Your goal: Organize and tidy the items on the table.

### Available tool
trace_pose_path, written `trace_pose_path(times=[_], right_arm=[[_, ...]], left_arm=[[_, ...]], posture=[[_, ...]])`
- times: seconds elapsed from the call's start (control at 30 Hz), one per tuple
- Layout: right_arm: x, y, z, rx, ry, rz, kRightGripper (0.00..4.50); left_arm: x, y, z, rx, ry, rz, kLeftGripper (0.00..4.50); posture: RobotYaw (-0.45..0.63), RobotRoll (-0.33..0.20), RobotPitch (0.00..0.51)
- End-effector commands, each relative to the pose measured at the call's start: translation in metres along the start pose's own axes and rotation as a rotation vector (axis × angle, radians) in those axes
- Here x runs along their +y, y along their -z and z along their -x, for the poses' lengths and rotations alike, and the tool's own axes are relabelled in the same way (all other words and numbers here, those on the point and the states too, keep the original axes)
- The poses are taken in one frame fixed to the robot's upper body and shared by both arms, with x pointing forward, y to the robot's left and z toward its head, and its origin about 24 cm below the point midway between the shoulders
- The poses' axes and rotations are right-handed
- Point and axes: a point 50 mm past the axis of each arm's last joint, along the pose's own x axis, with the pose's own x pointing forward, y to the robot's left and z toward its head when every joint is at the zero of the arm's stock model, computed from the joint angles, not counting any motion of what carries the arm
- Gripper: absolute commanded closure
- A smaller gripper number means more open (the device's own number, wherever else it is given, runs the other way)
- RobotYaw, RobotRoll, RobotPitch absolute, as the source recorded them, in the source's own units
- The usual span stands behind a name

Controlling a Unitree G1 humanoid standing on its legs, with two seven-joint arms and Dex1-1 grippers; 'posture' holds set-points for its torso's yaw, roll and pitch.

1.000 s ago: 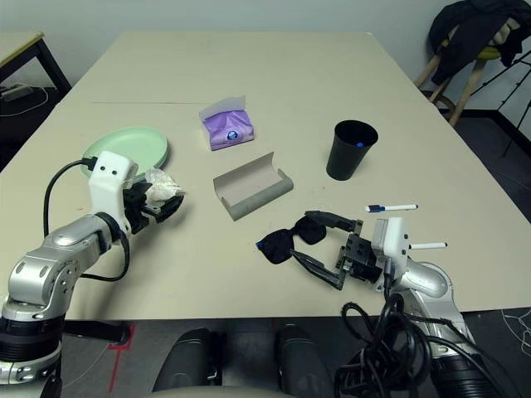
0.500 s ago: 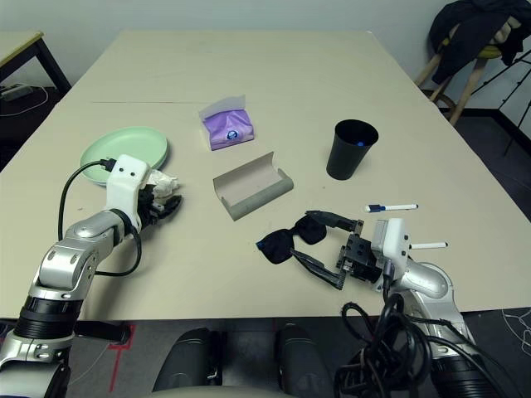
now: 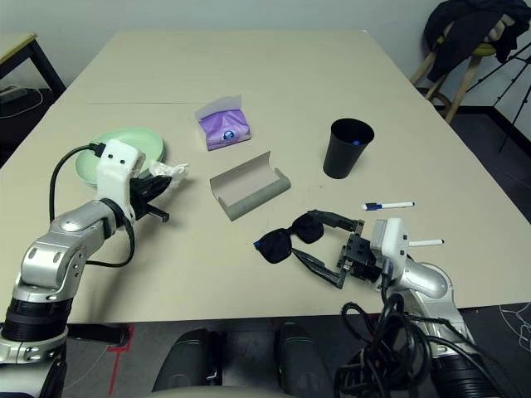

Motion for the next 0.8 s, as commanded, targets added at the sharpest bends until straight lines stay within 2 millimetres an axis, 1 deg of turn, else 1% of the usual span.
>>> trace_pose_path(times=[0.03, 0.1, 0.2, 0.3, 0.47, 0.57, 0.67, 0.8], right_arm=[[-0.001, 0.001, 0.001, 0.004, -0.003, 0.005, 0.0], [-0.001, 0.001, 0.002, 0.005, -0.002, 0.006, 0.0], [-0.001, 0.001, 0.002, 0.006, -0.002, 0.007, 0.0], [-0.001, 0.001, 0.002, 0.006, -0.001, 0.006, 0.0], [-0.001, 0.002, 0.002, 0.004, 0.0, 0.007, 0.0], [-0.001, 0.001, 0.002, 0.003, 0.007, 0.01, 0.0], [-0.001, 0.001, 0.003, 0.003, 0.012, 0.014, 0.0], [0.0, 0.0, 0.003, 0.002, 0.015, 0.016, 0.0]], left_arm=[[0.01, -0.016, 0.002, -0.051, -0.049, 0.056, 4.48], [0.019, -0.019, 0.002, -0.064, -0.101, 0.079, 4.48], [0.032, -0.02, -0.002, -0.066, -0.193, 0.058, 4.48], [0.046, -0.015, -0.01, -0.031, -0.312, 0.003, 4.48], [0.067, 0.002, -0.022, 0.048, -0.431, -0.077, 4.48], [0.08, 0.016, -0.028, 0.089, -0.486, -0.063, 4.48], [0.088, 0.027, -0.031, 0.122, -0.515, -0.089, 4.48], [0.093, 0.033, -0.034, 0.14, -0.523, -0.092, 4.48]], posture=[[0.05, 0.0, 0.096], [0.05, 0.0, 0.096], [0.05, 0.0, 0.096], [0.04, 0.0, 0.091], [0.04, 0.0, 0.091], [0.02, 0.0, 0.088], [0.01, 0.0, 0.086], [0.0, 0.0, 0.086]])
